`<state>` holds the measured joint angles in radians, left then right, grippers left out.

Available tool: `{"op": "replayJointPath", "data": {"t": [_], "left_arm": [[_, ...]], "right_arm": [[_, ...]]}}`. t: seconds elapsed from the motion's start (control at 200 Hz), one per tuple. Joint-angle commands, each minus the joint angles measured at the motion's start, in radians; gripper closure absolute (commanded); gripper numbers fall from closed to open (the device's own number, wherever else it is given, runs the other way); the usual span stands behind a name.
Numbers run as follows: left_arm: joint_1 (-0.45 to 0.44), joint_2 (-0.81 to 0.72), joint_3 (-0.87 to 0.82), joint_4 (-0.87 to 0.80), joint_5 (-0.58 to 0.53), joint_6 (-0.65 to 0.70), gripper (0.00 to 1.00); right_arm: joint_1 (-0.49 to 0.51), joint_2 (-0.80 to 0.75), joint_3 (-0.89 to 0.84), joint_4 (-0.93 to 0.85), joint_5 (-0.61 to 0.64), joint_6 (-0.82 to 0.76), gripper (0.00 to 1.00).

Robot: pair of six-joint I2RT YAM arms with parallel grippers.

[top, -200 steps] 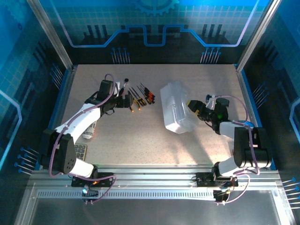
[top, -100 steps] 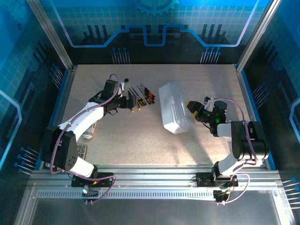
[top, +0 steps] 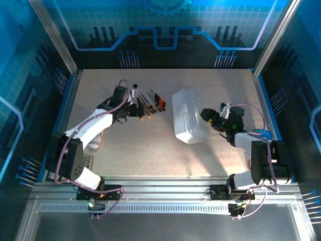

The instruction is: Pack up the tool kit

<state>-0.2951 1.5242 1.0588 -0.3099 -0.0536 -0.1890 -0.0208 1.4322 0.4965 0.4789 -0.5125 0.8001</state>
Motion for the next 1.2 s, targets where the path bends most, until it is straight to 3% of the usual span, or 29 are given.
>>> {"op": "replayJointPath", "data": {"t": [0.0, 0.345, 0.725, 0.84, 0.95, 1.196], "left_arm": [[-0.012, 0.008, 0.032, -0.022, 0.022, -0.003, 0.01], [-0.013, 0.005, 0.038, -0.038, 0.020, 0.003, 0.01], [-0.022, 0.019, 0.052, -0.039, 0.031, 0.002, 0.01], [-0.031, 0.044, 0.091, -0.027, 0.077, 0.003, 0.01], [-0.053, 0.092, 0.171, -0.011, 0.146, 0.006, 0.01], [-0.127, 0.241, 0.347, 0.034, 0.289, -0.027, 0.01]], "right_arm": [[-0.009, 0.041, -0.029, -0.138, 0.074, -0.078, 0.22], [-0.015, 0.063, -0.033, -0.105, 0.063, -0.067, 0.21], [-0.036, -0.081, 0.039, -0.289, 0.067, -0.140, 0.16], [-0.042, -0.140, 0.063, -0.335, 0.046, -0.150, 0.12], [-0.047, -0.185, 0.083, -0.352, 0.021, -0.143, 0.00], [-0.048, -0.166, 0.101, -0.244, -0.025, -0.053, 0.00]]}}
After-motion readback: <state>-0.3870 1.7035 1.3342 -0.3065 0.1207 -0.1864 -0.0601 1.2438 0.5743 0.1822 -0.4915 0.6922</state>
